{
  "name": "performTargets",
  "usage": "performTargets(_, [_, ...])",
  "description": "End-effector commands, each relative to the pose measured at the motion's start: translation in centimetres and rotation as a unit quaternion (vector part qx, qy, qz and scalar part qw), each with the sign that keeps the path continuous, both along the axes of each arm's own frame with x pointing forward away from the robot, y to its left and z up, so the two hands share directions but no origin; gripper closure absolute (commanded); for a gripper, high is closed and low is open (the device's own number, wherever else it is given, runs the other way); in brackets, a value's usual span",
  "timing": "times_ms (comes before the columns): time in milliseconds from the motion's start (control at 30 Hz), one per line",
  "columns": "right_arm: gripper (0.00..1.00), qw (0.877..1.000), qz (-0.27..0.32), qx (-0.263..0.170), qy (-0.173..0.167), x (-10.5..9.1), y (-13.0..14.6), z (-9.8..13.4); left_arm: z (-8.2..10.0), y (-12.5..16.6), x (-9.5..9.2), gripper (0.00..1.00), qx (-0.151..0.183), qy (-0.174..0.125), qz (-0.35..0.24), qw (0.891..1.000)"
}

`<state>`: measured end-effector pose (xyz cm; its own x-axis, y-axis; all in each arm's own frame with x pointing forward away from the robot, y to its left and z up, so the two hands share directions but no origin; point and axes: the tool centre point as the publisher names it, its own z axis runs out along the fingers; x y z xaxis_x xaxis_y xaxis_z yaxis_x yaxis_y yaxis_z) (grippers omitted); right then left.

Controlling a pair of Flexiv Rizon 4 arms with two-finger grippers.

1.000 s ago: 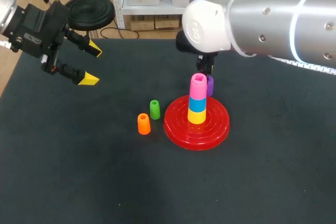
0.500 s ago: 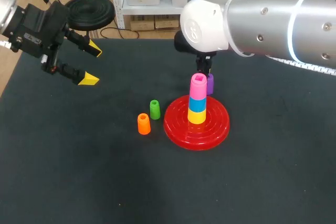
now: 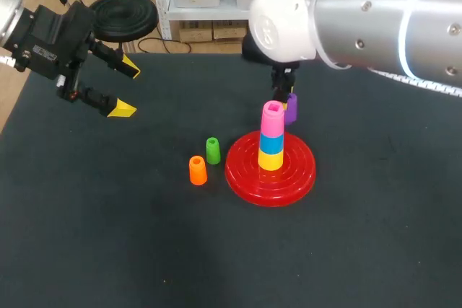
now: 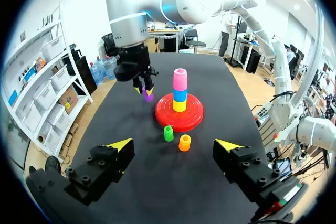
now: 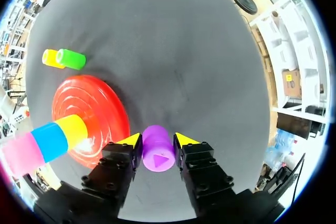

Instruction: Pick up and stack the cylinders on the red base in this order: pink,purple,orange,green

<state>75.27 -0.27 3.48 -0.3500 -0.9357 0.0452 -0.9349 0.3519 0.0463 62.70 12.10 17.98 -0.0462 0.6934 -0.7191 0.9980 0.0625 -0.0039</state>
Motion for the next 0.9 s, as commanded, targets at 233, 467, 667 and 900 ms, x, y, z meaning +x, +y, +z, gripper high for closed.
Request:
performTargets(233, [1.0, 1.0, -0.019, 0.01, -0.018, 0.8, -1.9, 4.7, 0.0, 0.0, -0.1, 0.0, 0.0, -0.001, 0.001, 1.0])
performTargets(467, [1.0, 0.999, -0.025, -0.018, -0.038, 1.8, -1.4, 7.7, 0.0, 0.0, -0.1, 0.0, 0.0, -0.001, 0.001, 1.0])
performTargets(667, [1.0, 0.997, -0.023, -0.04, -0.063, 2.6, 0.0, 10.6, 0.0, 0.0, -0.1, 0.0, 0.0, -0.001, 0.001, 1.0])
performTargets(900, [1.0, 0.994, -0.02, -0.062, -0.084, 2.6, 1.8, 13.4, 0.0, 0.0, -0.1, 0.0, 0.0, -0.001, 0.001, 1.0])
